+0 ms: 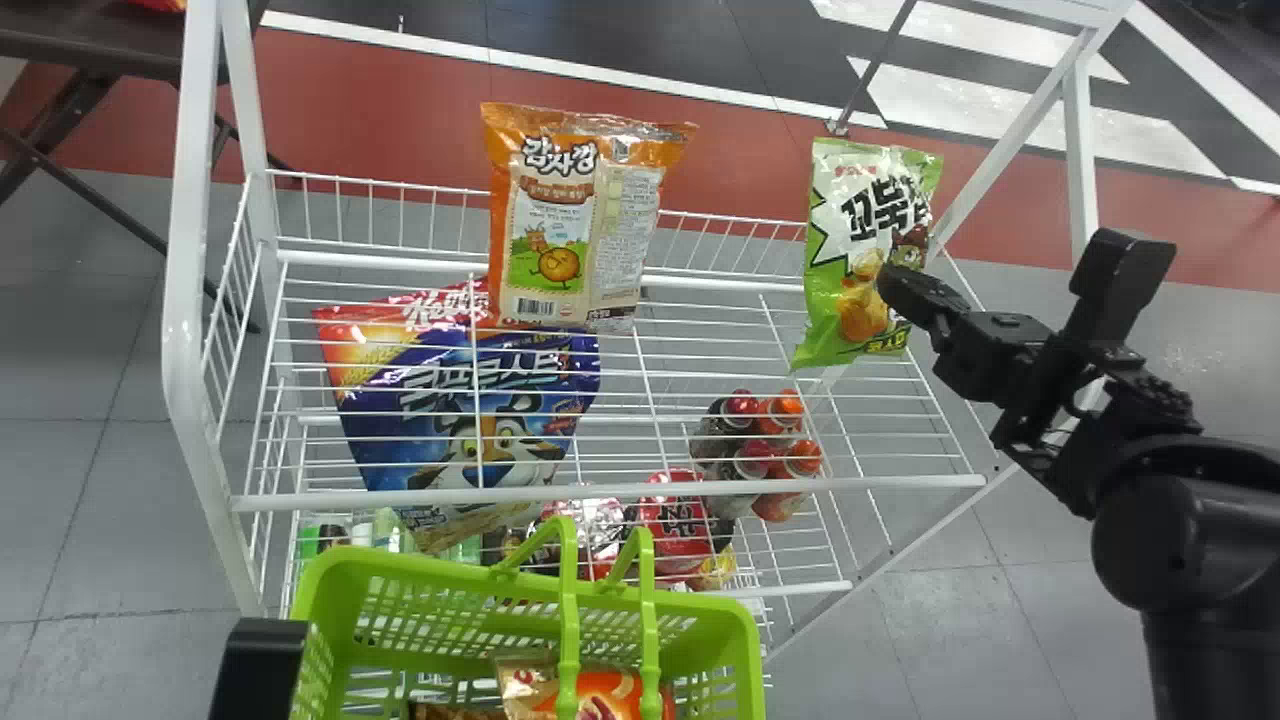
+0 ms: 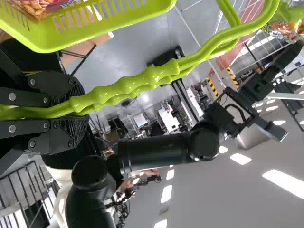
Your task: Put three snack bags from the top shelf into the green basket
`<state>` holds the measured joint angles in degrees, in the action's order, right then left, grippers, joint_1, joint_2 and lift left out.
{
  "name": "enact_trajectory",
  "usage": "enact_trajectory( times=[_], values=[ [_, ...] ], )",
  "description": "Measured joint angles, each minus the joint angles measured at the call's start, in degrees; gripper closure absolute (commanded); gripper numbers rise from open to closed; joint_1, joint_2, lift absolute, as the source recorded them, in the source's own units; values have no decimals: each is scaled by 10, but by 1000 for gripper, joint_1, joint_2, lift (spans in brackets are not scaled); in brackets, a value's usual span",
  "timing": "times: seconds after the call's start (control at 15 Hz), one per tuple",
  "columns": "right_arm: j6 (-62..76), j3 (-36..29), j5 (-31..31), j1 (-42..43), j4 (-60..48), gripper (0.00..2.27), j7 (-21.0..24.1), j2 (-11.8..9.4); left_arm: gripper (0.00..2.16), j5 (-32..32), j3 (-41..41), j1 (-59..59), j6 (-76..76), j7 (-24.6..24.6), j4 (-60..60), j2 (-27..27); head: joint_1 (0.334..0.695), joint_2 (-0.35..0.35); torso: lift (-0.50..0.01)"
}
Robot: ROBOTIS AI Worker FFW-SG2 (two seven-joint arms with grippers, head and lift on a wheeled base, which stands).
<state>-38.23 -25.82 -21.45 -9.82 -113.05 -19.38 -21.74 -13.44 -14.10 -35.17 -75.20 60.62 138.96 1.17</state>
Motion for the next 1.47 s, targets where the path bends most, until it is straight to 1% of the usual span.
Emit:
enact_trajectory(
  times=[0.07, 0.13, 0.2, 0.27, 0.47, 0.67, 0.87, 1.0, 1.07, 1.2, 1.33, 1.47],
  values=[
    [0, 0, 3, 5, 5, 2020, 3, 0, 1683, -2, 2, 0, 0, 0, 0, 0, 695, -350, -45],
    [0, 2, 5, 12, 12, 1423, 3, 0, 1683, -4, 3, -1, 0, 0, 0, 1, 695, -350, -45],
    [1, 4, 4, 16, 18, 232, 1, 0, 1683, -4, 3, -1, -1, 0, 1, 1, 695, -350, -45],
    [6, 7, 3, 17, 21, -2, 1, 0, 1683, -4, 3, -1, -1, 0, 1, 1, 695, -350, -45],
    [27, 23, 11, 33, 40, 33, 1, -1, 1683, -4, 3, -3, -2, 0, 3, 1, 695, -350, -45],
    [50, 39, 20, 80, 105, 80, 3, -1, 1683, -3, 1, -3, -3, -1, 3, 0, 695, -350, -45],
    [71, 43, 37, 97, 141, 103, 6, -2, 1683, -4, 1, 2, -9, 0, 0, 1, 695, -350, -45],
    [80, 48, 48, 99, 152, 691, 0, -3, 1683, -9, 0, 10, -10, 0, -8, 2, 695, -350, -45],
    [82, 51, 51, 100, 154, 1045, -7, -4, 1683, -11, 1, 12, -11, 0, -11, 2, 695, -350, -45],
    [82, 60, 56, 101, 159, 1528, -22, -5, 1683, -15, 3, 16, -11, 0, -19, 3, 695, -350, -45],
    [76, 64, 59, 108, 170, 2074, -30, -7, 1683, -18, 4, 22, -11, 0, -27, 4, 695, -350, -45],
    [74, 67, 59, 119, 184, 2236, -31, -8, 1683, -19, 3, 25, -11, -1, -32, 4, 695, -350, -45]
  ],
)
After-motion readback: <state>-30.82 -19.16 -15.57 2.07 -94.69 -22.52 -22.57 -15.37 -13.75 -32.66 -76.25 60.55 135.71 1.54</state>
